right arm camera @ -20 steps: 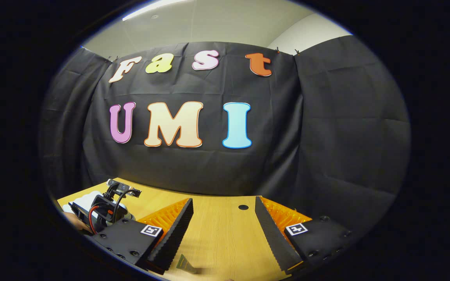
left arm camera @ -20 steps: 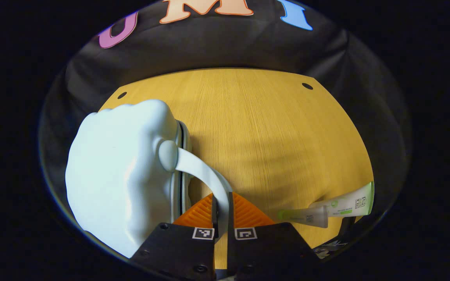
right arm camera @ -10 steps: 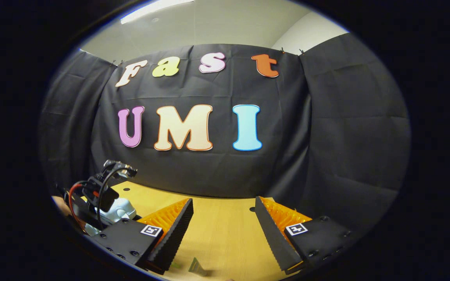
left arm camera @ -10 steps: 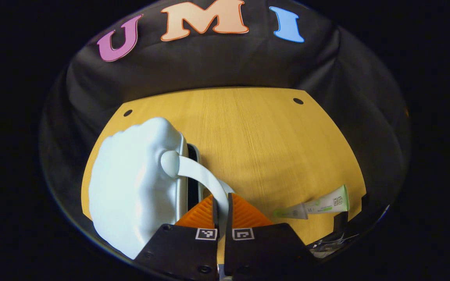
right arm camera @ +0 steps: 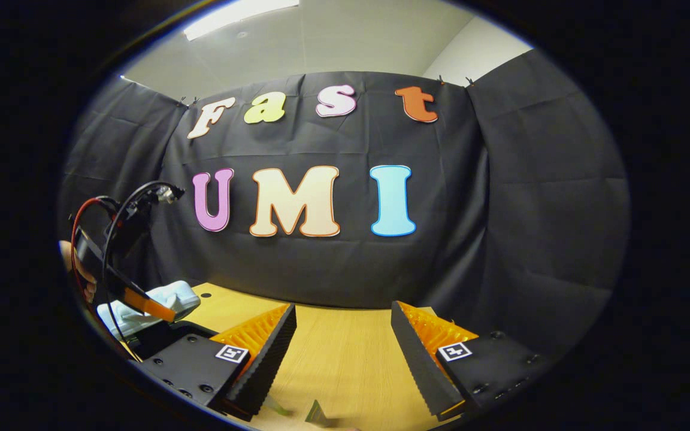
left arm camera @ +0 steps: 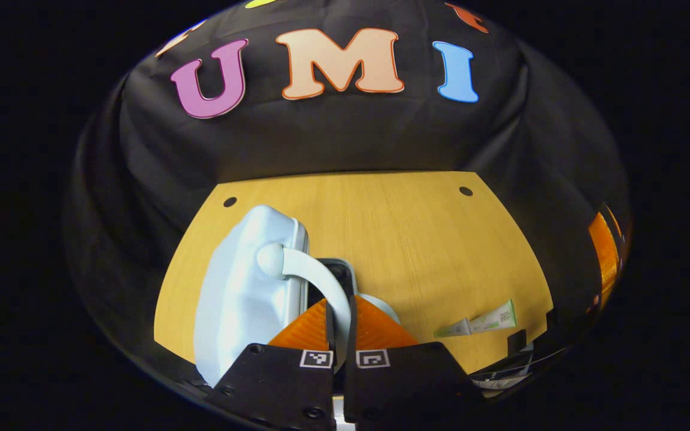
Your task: First open the suitcase, pack the skin care products into it, and then close the suitcase.
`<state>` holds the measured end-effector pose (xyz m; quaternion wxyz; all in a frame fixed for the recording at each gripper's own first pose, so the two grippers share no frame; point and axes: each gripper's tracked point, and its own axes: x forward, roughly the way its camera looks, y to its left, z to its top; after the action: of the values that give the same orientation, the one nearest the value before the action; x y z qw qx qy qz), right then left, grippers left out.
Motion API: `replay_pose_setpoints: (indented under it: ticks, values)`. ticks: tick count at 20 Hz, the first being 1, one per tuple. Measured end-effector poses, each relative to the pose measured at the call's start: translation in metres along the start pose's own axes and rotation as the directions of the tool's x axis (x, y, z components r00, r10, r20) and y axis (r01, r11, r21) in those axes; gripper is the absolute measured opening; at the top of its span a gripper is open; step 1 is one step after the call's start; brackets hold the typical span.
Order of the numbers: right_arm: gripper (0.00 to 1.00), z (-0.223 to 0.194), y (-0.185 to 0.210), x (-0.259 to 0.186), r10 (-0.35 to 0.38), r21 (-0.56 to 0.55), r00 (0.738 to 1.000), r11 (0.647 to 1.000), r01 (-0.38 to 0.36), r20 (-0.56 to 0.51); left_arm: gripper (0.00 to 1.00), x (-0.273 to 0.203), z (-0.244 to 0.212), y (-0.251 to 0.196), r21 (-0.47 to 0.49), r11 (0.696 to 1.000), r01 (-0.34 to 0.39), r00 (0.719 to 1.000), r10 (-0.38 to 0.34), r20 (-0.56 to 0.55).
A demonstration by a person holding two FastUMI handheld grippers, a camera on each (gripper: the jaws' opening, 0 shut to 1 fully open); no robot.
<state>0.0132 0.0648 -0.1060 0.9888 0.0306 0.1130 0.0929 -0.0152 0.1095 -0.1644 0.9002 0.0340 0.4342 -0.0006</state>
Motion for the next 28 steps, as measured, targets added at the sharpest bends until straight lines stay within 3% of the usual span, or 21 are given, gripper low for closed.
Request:
replay_pose_setpoints:
  ticks: [9,12,15,17,20,24,28]
  values:
    - [0.98,-0.008,0.026,0.014,0.020,0.023,1.000,1.000,-0.020,-0.011,0.00,-0.043,0.031,0.103,-0.022,0.992,-0.128,0.982,0.130,0.134]
    - [0.98,-0.009,0.038,0.020,0.022,0.024,1.000,0.999,-0.021,-0.014,0.00,-0.051,0.041,0.150,-0.024,0.974,-0.225,0.954,0.225,0.196]
    - [0.98,-0.010,0.049,0.026,0.009,0.017,1.000,1.000,-0.009,-0.010,0.00,-0.057,0.034,0.198,0.023,0.938,-0.346,0.920,0.334,0.204]
    - [0.99,-0.011,0.058,0.031,0.003,0.018,1.000,1.000,-0.003,-0.016,0.00,-0.059,0.033,0.221,0.040,0.923,-0.382,0.906,0.366,0.214]
    - [1.00,-0.009,0.072,0.037,-0.016,0.014,1.000,1.000,0.016,-0.005,0.00,-0.059,0.043,0.246,0.019,0.919,-0.393,0.887,0.373,0.273]
    - [0.98,0.001,0.091,0.043,-0.054,0.024,0.998,0.998,0.054,0.033,0.00,-0.056,0.040,0.272,0.035,0.927,-0.374,0.892,0.349,0.288]
    - [0.98,0.005,0.108,0.045,-0.086,0.018,0.995,0.996,0.085,0.056,0.00,-0.047,0.029,0.306,-0.011,0.927,-0.374,0.886,0.361,0.290]
